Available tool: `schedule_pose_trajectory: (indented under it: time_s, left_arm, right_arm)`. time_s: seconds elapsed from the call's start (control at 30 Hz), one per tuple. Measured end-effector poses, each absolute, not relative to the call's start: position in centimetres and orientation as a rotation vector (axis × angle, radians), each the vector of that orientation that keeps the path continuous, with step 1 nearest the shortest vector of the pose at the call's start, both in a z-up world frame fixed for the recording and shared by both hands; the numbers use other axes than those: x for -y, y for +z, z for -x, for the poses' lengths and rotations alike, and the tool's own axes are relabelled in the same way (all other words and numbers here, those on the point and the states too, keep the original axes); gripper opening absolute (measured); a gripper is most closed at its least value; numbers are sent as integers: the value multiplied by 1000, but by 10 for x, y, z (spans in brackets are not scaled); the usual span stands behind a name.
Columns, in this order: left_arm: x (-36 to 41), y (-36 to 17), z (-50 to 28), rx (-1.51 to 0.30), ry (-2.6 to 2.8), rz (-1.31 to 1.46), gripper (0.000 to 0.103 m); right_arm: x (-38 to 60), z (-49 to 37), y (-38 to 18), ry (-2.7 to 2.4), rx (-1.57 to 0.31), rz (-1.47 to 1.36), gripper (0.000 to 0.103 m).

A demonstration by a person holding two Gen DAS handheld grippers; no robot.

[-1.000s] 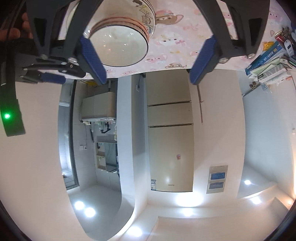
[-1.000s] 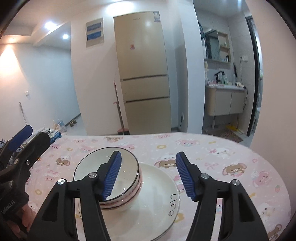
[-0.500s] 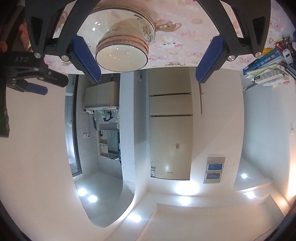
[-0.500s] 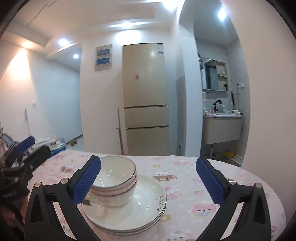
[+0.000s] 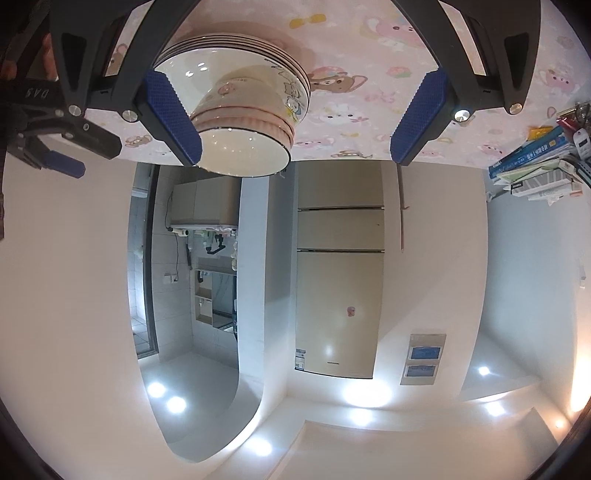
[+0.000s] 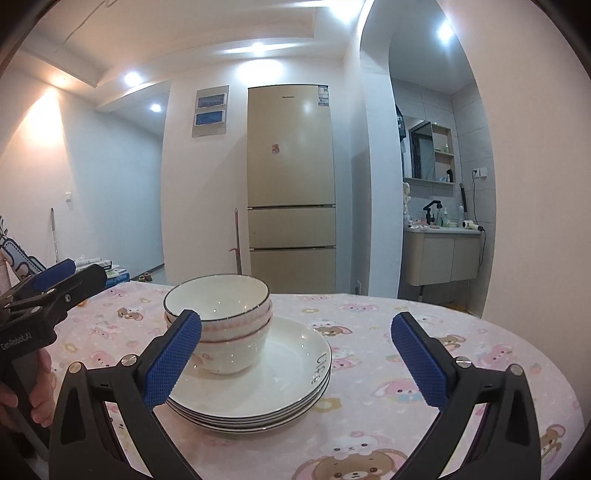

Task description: Organize plates and bowls

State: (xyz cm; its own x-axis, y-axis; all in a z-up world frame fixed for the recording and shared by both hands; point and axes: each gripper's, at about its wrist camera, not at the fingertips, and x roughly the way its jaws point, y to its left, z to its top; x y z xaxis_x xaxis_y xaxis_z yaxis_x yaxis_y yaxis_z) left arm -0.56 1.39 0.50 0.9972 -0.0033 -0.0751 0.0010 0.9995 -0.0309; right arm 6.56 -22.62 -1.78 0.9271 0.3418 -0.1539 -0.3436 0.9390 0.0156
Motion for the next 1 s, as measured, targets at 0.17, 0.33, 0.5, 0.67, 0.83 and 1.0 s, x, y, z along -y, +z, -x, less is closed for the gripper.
schedule_pose_trajectory:
  time_s: [0.17,0.33,0.5,0.67,0.83,1.0]
  left_arm:
    - [-21,1,-6,-131,-10,80,103]
    - [-15,-4,-14,-180,-5,51,103]
    - [-11,-9,-27,-252,-6,34,103]
    - [-10,-12,-33,-282,4,24,103]
    - [-9,-12,-33,-285,14,23,103]
    - [-12,-12,-31,-283,40,31,103]
  right_arm:
    - [230,-70,-19,348,-192,-7,103]
    - [221,-77,-25,337,-251,42,103]
    - [222,-79,-28,336,-271,44,103]
    - [224,-79,-30,316,-282,40,103]
    - [225,-79,-29,308,-287,36,103]
    - [225,-79,-29,311,-288,35,103]
